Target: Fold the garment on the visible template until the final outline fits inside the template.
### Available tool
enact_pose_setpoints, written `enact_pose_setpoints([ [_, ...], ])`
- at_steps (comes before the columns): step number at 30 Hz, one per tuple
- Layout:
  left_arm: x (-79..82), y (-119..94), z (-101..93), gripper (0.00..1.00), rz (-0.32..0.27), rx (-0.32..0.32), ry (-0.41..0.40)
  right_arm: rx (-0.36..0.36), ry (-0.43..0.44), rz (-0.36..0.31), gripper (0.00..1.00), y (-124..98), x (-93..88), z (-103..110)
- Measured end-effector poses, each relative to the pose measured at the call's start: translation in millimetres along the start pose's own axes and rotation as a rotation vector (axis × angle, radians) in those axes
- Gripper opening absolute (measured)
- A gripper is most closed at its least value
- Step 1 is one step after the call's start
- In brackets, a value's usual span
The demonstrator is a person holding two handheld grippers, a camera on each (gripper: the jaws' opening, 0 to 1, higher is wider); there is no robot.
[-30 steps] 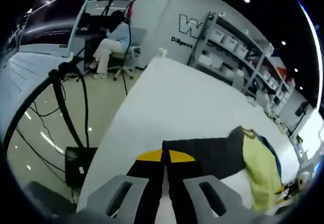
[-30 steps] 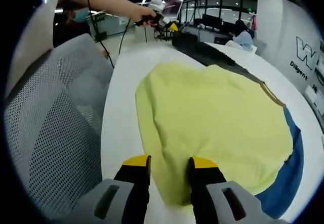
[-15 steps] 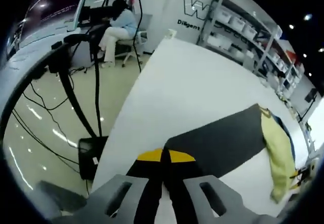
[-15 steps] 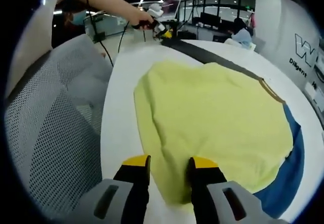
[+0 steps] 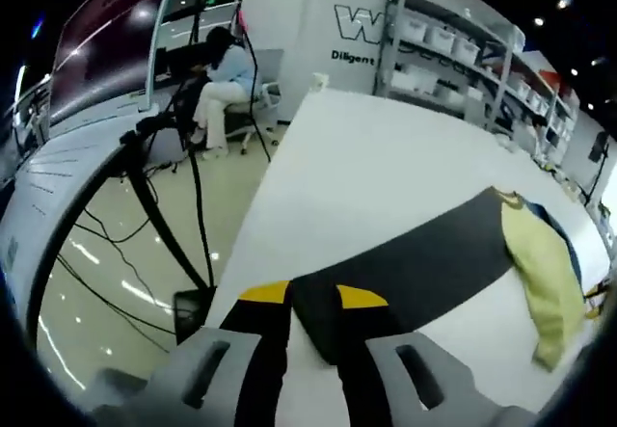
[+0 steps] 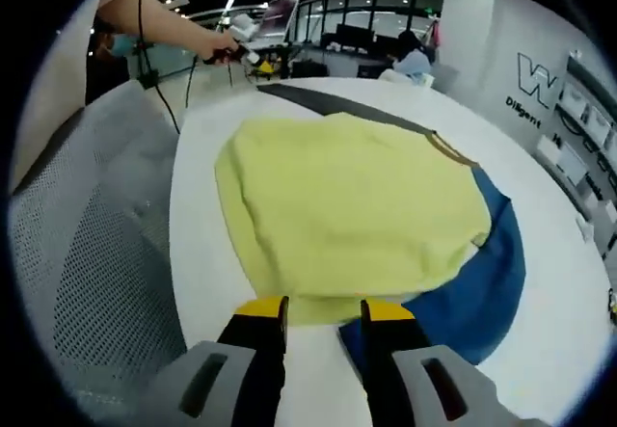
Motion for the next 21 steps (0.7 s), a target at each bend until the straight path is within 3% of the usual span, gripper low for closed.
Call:
enact_pose_setpoints([
  [6,-7.2,-8.6,-35.7,0.17,-0.027,-0.078,0.096,-0.029,0.031,0.045,0.21,-4.9,-23.0,-12.2],
  [12,-20.2,-16.0,-76.9,0.16,-0.025,-0.183,0.148,-0.001,-0.008,0.058,0.19,3.6,-21.9,-11.2],
  [21,-36.0,-25.3,-128.5,0.15,-0.015,-0.309,0.235,0.003,0.007,0.01,0.13,15.1,-11.3,-17.5],
])
Point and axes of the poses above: the point that each gripper's makers call its tool centre point, and the gripper's own axes: y roughly forward along the fingers, z roughly to its left, x roughly out of its top, the point moved 10 cm from there along -y, roughly backward along the fingers, and after that the axes turned 3 degrees about z, right-handed, at the moved point
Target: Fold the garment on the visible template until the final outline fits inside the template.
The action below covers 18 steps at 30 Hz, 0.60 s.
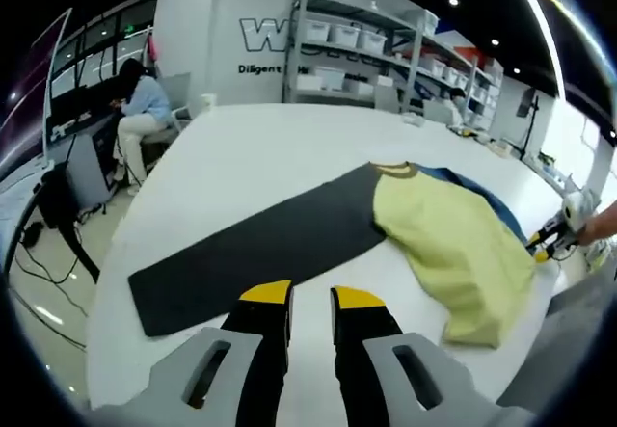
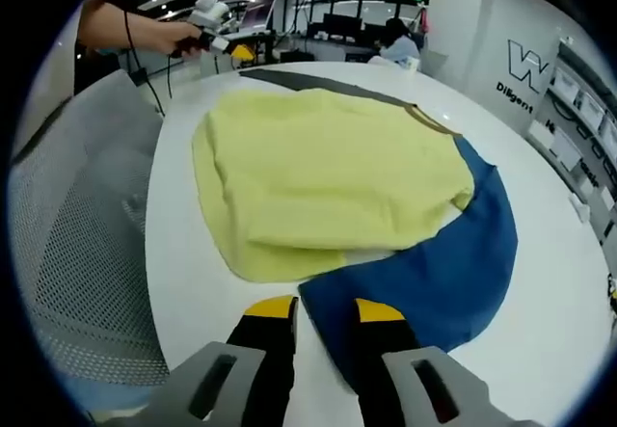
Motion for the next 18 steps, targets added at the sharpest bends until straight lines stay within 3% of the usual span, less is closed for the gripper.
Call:
enact_pose_setpoints([
  [3,-2.9,2.5,-18.8,0.14,0.012,-0.052,0.045,-0.007,0.01,0.009,0.0,0.5,-1.2,-2.3],
  [8,-9.1,9.1,-46.0,0.14,0.03,-0.168,0.155,-0.018,0.056,-0.02,0.0,-5.8,0.7,-13.1],
  [13,-17.5,14.1,-76.1,0.16,0.042,-0.255,0.221,0.014,0.345,-0.259,0.0,-33.1,15.5,-32.3],
  [18,-23.8,21.6,-95.8,0.17,0.057,-0.307,0.256,-0.064,0.562,-0.443,0.0,-67.7,11.7,-69.6],
])
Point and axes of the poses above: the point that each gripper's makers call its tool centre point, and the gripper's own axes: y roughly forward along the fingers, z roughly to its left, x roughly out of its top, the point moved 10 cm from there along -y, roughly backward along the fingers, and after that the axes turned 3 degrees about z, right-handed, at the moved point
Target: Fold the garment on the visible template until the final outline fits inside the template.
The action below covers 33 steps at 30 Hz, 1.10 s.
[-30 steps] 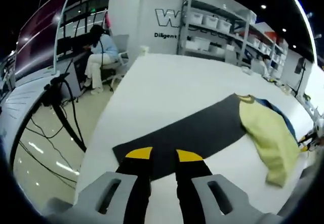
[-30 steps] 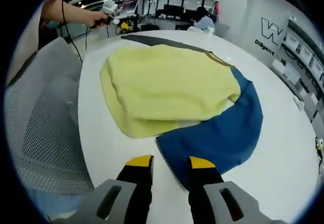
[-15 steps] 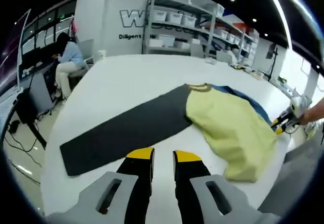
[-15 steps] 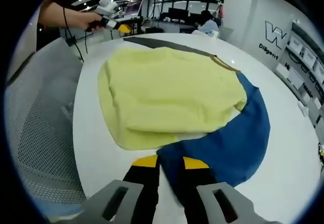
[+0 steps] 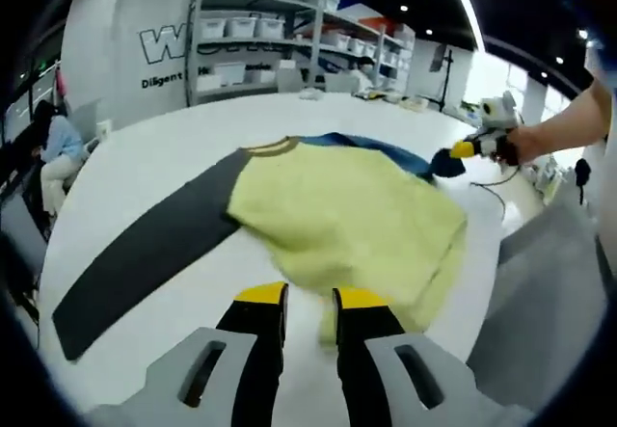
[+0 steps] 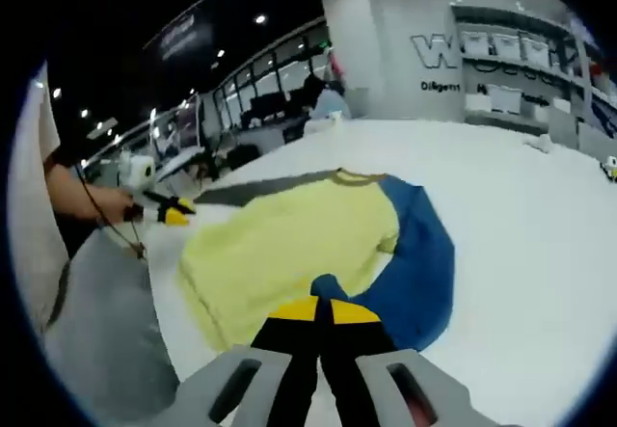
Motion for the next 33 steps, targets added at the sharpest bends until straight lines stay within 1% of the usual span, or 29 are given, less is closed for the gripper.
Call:
enact_pose_setpoints([
  [1,1.4,2.0,-2.4,0.17,-0.002,-0.007,0.002,-0.026,0.022,-0.03,0.0,-6.4,5.5,-9.7],
  [3,3.5,4.3,-4.7,0.17,-0.004,-0.015,0.004,-0.058,0.076,-0.077,0.0,-13.2,11.6,-21.4],
  [4,4.8,6.1,-5.7,0.18,-0.004,-0.022,0.005,-0.094,0.11,-0.101,0.0,-17.7,14.2,-33.5],
  [6,6.7,8.2,-7.5,0.19,-0.004,-0.026,0.008,-0.122,0.163,-0.151,0.0,-22.6,19.9,-48.5],
  [7,7.4,8.5,-8.4,0.19,-0.004,-0.029,0.011,-0.125,0.189,-0.178,0.0,-24.8,23.7,-53.9],
  [8,7.9,9.2,-8.9,0.19,-0.004,-0.032,0.015,-0.122,0.24,-0.238,0.0,-27.4,30.9,-60.1],
  [10,8.2,10.0,-10.2,0.19,-0.002,-0.035,0.016,-0.159,0.281,-0.296,0.0,-32.1,39.4,-73.0],
  [11,8.5,10.3,-11.6,0.19,-0.001,-0.037,0.02,-0.155,0.314,-0.337,0.0,-34.4,45.6,-80.1],
  [12,8.6,10.5,-12.1,0.19,-0.001,-0.038,0.021,-0.178,0.315,-0.364,0.0,-35.1,51.9,-76.4],
  [13,8.8,11.1,-13.3,0.19,0.001,-0.042,0.024,-0.208,0.338,-0.378,0.0,-36.7,55.5,-82.6],
  [14,8.9,11.6,-14.2,0.19,0.002,-0.044,0.026,-0.217,0.35,-0.389,0.0,-36.9,58.2,-84.6],
  [15,9.3,12.6,-15.6,0.2,0.005,-0.047,0.03,-0.248,0.37,-0.425,0.0,-39.1,61.5,-92.0],
  [16,9.6,13.2,-16.7,0.2,0.005,-0.049,0.034,-0.262,0.378,-0.436,0.0,-39.9,62.7,-96.0],
  [18,10.5,14.8,-19.2,0.21,0.006,-0.055,0.042,-0.318,0.433,-0.467,0.0,-42.3,66.2,-110.4],
  [19,10.7,15.5,-20.6,0.21,0.008,-0.058,0.044,-0.343,0.432,-0.467,0.0,-43.1,66.0,-113.4],
  [20,10.8,16.6,-22.9,0.22,0.012,-0.063,0.05,-0.42,0.443,-0.46,0.0,-45.2,65.0,-124.6],
  [21,10.8,17.0,-23.8,0.22,0.013,-0.065,0.054,-0.421,0.458,-0.459,0.0,-44.2,64.8,-128.7],
  [22,10.7,17.9,-25.3,0.22,0.017,-0.069,0.056,-0.423,0.454,-0.447,0.0,-41.5,64.9,-134.1],
  [23,10.3,18.5,-26.2,0.22,0.021,-0.071,0.057,-0.465,0.441,-0.414,0.0,-40.9,63.2,-138.5],
  [24,10.2,18.9,-27.7,0.22,0.025,-0.074,0.06,-0.491,0.428,-0.382,0.0,-39.2,62.1,-144.2],
  [25,10.3,18.9,-28.0,0.22,0.027,-0.075,0.063,-0.479,0.435,-0.379,0.0,-36.2,62.0,-146.5],
  [26,10.3,18.9,-28.4,0.22,0.03,-0.076,0.065,-0.484,0.436,-0.374,0.0,-35.0,61.0,-151.0],
  [27,10.3,18.7,-28.9,0.23,0.034,-0.078,0.066,-0.531,0.416,-0.333,0.0,-34.4,57.8,-156.8],
  [28,10.3,18.6,-29.4,0.23,0.037,-0.079,0.069,-0.539,0.417,-0.313,0.0,-33.1,56.2,-161.4],
  [30,9.7,18.5,-29.4,0.23,0.047,-0.079,0.069,-0.521,0.435,-0.298,0.0,-27.0,54.4,-169.6],
  [31,9.2,18.4,-30.1,0.23,0.053,-0.08,0.069,-0.54,0.407,-0.254,0.0,-24.4,51.8,-173.8],
  [32,8.9,18.4,-30.8,0.23,0.058,-0.08,0.072,-0.543,0.394,-0.223,0.0,-23.1,50.2,-178.9],
  [33,8.5,18.3,-30.9,0.23,0.062,-0.08,0.074,-0.542,0.396,-0.191,0.0,-21.1,48.6,-182.4],
])
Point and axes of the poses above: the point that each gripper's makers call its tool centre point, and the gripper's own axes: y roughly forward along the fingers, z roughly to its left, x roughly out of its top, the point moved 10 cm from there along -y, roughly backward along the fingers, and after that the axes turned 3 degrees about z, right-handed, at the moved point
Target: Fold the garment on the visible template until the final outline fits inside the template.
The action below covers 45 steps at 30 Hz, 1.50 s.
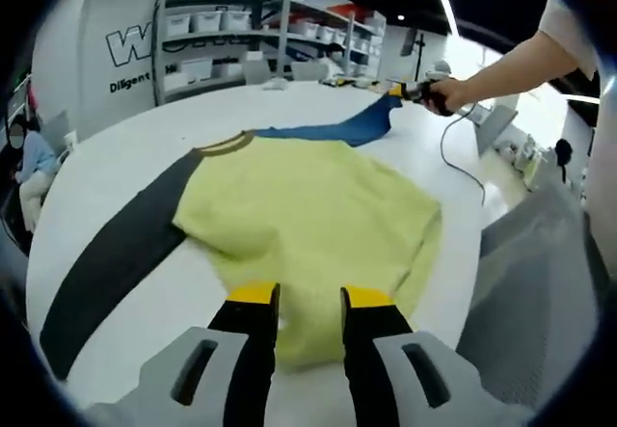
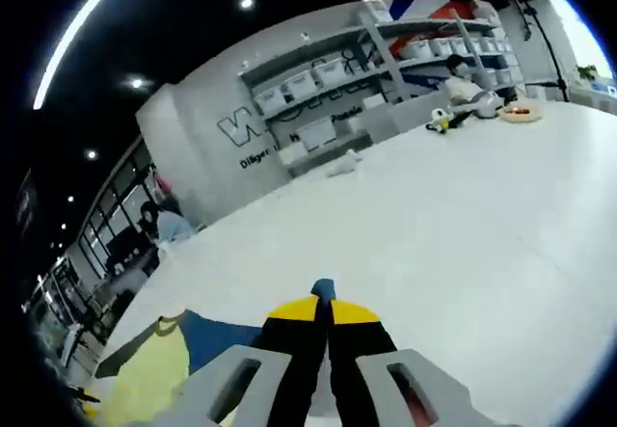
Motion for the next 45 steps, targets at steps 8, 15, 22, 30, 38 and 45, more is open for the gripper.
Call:
enact_pose_setpoints([
  [8,-1.6,0.4,-0.5,0.22,0.028,0.008,-0.01,-0.09,-0.113,0.225,0.0,16.8,-21.4,-33.3],
  [15,0.1,2.2,-0.9,0.21,0.038,0.011,-0.009,-0.115,-0.176,0.273,0.0,13.4,-15.2,-47.6],
  [22,-1.4,2.0,-0.9,0.21,0.054,0.009,-0.002,-0.077,-0.296,0.336,0.0,22.9,-0.4,-55.6],
  [30,-7.9,0.8,1.2,0.27,0.086,0.022,-0.027,-0.231,-0.408,0.413,0.0,20.5,-3.4,-60.4],
  [38,-21.9,-6.6,0.7,0.34,0.109,0.023,-0.027,-0.168,-0.529,0.349,0.06,0.4,-11.7,-41.2],
  [45,-31.6,-6.6,0.3,0.35,0.153,0.005,0.034,-0.009,-0.578,0.324,0.09,-16.1,-32.9,-4.2],
])
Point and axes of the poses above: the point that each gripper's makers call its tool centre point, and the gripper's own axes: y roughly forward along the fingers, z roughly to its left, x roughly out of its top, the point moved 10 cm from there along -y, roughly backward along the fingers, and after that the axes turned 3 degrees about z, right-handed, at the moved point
